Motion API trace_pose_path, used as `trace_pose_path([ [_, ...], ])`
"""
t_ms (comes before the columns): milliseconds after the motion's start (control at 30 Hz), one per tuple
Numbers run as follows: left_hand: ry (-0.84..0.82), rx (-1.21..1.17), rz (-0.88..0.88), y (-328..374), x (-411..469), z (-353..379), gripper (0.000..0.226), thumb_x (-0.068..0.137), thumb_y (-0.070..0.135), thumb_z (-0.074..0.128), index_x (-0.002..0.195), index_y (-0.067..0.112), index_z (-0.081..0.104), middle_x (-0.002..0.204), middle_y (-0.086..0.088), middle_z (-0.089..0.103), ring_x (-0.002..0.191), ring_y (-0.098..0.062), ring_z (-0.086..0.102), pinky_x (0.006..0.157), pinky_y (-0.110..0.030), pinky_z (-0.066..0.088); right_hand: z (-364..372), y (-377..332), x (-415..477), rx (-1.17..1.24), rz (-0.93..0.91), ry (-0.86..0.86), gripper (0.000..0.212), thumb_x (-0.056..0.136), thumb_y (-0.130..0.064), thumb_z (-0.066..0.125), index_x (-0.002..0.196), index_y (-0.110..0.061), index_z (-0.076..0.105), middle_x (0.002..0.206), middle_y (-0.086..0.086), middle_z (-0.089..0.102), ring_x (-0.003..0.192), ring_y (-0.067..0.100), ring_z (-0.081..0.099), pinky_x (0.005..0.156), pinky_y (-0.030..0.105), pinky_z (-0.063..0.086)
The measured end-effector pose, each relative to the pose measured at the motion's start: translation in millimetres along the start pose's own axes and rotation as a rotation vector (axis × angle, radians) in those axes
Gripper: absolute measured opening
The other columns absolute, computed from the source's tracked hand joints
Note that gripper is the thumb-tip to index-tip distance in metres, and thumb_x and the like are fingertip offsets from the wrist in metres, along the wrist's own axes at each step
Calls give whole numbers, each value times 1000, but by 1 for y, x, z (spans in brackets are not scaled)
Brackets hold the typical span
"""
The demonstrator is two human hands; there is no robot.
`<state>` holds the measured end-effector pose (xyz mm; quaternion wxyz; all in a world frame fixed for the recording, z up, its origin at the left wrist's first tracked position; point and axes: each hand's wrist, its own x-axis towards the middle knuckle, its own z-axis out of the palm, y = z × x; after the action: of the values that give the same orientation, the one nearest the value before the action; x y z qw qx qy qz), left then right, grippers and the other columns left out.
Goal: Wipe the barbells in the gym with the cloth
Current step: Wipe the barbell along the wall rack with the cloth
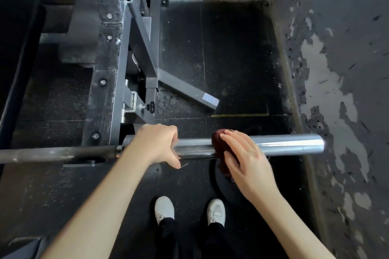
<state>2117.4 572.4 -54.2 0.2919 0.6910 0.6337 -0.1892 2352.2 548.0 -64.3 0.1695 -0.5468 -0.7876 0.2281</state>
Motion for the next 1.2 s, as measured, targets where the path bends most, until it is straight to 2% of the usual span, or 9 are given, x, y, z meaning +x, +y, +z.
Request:
trace_pose_path([
  [100, -147, 70, -15, 2, 11, -5, 41, 70, 52, 69, 82, 24, 43, 75, 11, 51, 72, -14, 51, 62, -30, 36, -12, 24, 5, -114, 39, 39, 35, 89, -21, 53, 120, -12, 67, 121, 0, 67, 115, 19, 55, 104, 25, 33],
  [233, 25, 139, -10, 4, 9, 13, 34, 75, 49, 63, 79, 24, 39, 70, 9, 51, 69, -16, 50, 64, -31, 30, 7, 9, 34, -149, 352, 90, 36, 89, -26, 45, 109, -7, 68, 96, 9, 70, 92, 32, 63, 89, 42, 45],
  [300, 87, 167, -16, 1, 8, 18, 36, 75, 50, 63, 85, 25, 40, 70, 10, 51, 67, -15, 49, 68, -31, 30, 25, -19, 33, -114, 285, 62, 33, 89, -30, 45, 106, -10, 65, 96, 7, 67, 93, 32, 61, 87, 41, 46],
  [467, 354, 143, -43, 4, 1, 38, 29, 76, 43, 64, 89, 23, 47, 73, 11, 57, 66, -13, 54, 92, -30, 31, 14, -11, -2, -92, -100, -137, 51, 92, -40, 44, 138, -19, 53, 144, 0, 51, 136, 20, 41, 114, 36, 29],
  [667, 494, 120, -48, 5, -2, 54, 46, 47, 37, 88, 70, 20, 52, 56, 7, 55, 52, -18, 55, 89, -37, 37, 21, -12, 39, -121, 240, 4, 34, 92, -29, 33, 89, -16, 64, 87, 0, 66, 88, 26, 61, 92, 40, 39],
  [833, 526, 133, -80, 9, -8, 54, 56, 37, 37, 94, 69, 16, 53, 56, 2, 56, 53, -22, 58, 91, -41, 37, 32, -37, 5, -63, -99, -118, 47, 90, -36, 45, 131, -17, 56, 135, 3, 56, 128, 23, 46, 112, 35, 33],
  [967, 523, 109, -97, 10, -8, 55, 55, 34, 32, 94, 69, 16, 54, 55, 3, 51, 51, -20, 53, 94, -45, 43, 12, -6, 24, -100, 12, -69, 41, 89, -34, 40, 118, -18, 64, 118, -3, 66, 112, 18, 56, 106, 36, 32],
  [1067, 458, 140, -55, 11, -11, 46, 52, 54, 44, 88, 85, 16, 57, 73, 3, 60, 70, -19, 60, 107, -49, 34, 28, -26, 36, -67, 206, 19, 32, 86, -30, 37, 93, -17, 66, 91, -3, 66, 88, 20, 58, 92, 36, 40],
  [1200, 182, 63, 25, -4, -17, 22, 57, 76, 57, 68, 116, 24, 45, 112, 9, 56, 113, -16, 52, 118, -44, 10, 30, -28, 17, -37, 55, 24, 39, 86, -29, 42, 113, -14, 66, 110, -1, 64, 105, 18, 55, 95, 28, 38],
])
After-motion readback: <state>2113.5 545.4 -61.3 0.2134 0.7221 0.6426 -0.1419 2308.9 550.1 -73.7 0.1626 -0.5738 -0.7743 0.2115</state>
